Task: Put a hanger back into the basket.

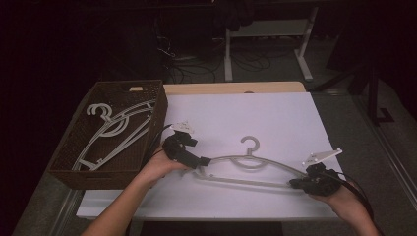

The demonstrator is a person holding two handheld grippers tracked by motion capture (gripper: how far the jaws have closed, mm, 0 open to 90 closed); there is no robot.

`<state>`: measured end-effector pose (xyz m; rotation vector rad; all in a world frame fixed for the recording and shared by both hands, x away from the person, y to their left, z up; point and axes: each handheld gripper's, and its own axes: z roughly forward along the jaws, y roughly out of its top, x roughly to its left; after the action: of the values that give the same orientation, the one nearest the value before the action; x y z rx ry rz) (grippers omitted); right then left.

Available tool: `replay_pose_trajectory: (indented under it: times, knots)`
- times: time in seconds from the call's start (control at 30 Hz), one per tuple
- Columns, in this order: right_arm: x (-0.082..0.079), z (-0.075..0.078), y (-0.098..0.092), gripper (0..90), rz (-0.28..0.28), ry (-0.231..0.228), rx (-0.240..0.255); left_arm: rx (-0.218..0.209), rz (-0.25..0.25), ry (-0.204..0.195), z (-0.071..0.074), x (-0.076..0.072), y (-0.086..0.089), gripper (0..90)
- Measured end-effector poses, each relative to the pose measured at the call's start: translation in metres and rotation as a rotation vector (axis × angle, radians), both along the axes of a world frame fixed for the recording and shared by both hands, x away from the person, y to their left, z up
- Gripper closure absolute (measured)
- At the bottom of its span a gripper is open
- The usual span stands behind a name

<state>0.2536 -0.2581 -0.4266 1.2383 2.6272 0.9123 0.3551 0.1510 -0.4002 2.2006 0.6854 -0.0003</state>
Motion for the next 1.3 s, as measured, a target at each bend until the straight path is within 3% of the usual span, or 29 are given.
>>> replay_pose_trajectory:
  times: [0.23,0.4,0.6,0.83,1.07,1.3]
  knots:
    - [0.001,-0.005,-0.001,89.4,0.017,0.035,0.003,0.055,-0.040,-0.026,-0.010,0.008,-0.015,1.5]
    - [0.002,-0.005,-0.001,89.4,0.008,0.032,0.008,0.123,-0.135,-0.029,-0.025,0.018,-0.040,13.9]
    - [0.002,-0.006,-0.002,89.4,0.008,0.039,0.012,0.181,-0.201,-0.023,-0.035,0.030,-0.066,25.0]
    - [0.002,-0.006,-0.003,89.5,0.005,0.039,0.011,0.272,-0.303,-0.035,-0.042,0.034,-0.089,48.4]
    - [0.002,-0.006,-0.004,89.5,0.004,0.041,0.014,0.322,-0.304,-0.109,-0.042,0.031,-0.096,67.0]
    - [0.002,-0.006,-0.005,89.5,0.006,0.044,0.018,0.344,-0.313,-0.152,-0.042,0.026,-0.097,78.2]
